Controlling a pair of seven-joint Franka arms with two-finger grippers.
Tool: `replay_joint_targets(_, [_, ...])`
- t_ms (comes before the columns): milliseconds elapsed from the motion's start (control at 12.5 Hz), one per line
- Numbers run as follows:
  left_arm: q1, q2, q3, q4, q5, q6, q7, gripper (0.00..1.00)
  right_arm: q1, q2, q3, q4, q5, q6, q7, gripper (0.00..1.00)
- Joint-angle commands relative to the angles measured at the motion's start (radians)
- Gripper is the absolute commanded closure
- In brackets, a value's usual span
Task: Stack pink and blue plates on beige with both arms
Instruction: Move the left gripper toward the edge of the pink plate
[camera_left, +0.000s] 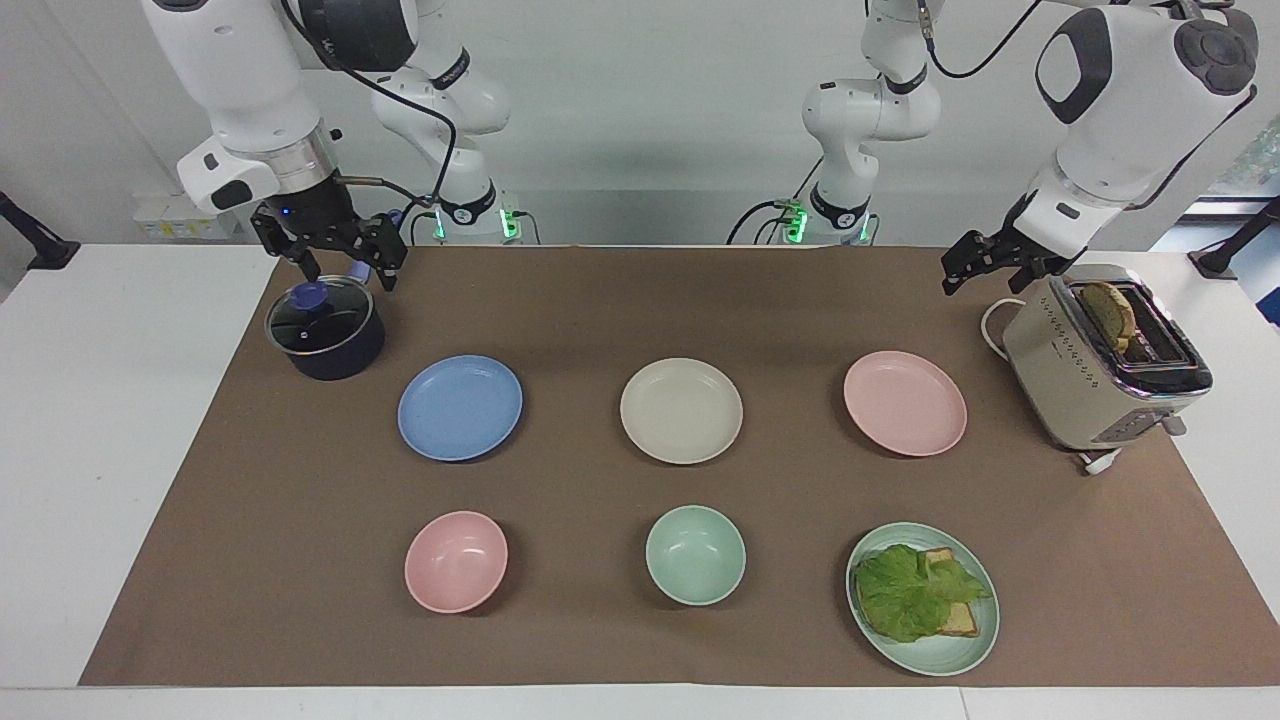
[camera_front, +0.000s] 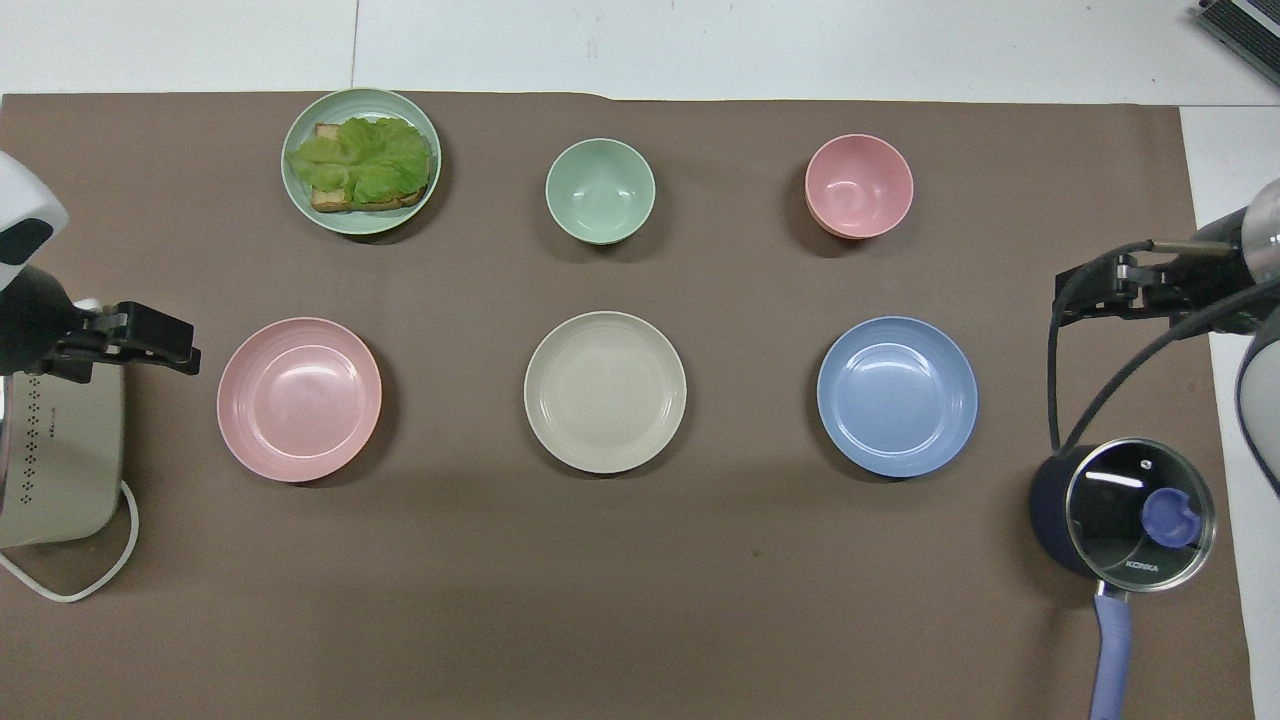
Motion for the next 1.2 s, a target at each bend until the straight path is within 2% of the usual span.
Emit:
replay_joint_targets(0, [0.005, 0.000, 0.004, 0.055, 0.034, 0.039, 0.007, 0.00, -0.013, 0.011, 0.005, 0.018, 0.003, 0.008, -0.034, 0.00])
replay_joint_targets(241, [0.010, -0.005, 0.011, 0.047, 0.031, 0.044, 0.028, 0.00, -0.014, 0.009, 0.005, 0.014, 0.012, 0.009, -0.020, 0.00])
replay_joint_targets(482, [0.030, -0.008, 0.013, -0.018, 0.030, 0.100, 0.027, 0.00, -0.014, 0.009, 0.005, 0.014, 0.013, 0.009, -0.022, 0.00])
replay_joint_targets(803, [0.053, -0.003, 0.013, -0.189, 0.030, 0.258, 0.016, 0.00, -0.013, 0.008, 0.005, 0.011, 0.013, 0.014, -0.028, 0.00])
replay_joint_targets(964, [0.059, -0.002, 0.013, -0.322, 0.030, 0.409, 0.016, 0.00, -0.013, 0.006, 0.006, 0.007, 0.013, 0.031, -0.028, 0.00])
replay_joint_targets(1124, [0.059, 0.044, 0.013, -0.384, 0.030, 0.488, 0.014, 0.00, -0.011, 0.003, 0.005, 0.003, 0.013, 0.031, -0.022, 0.00])
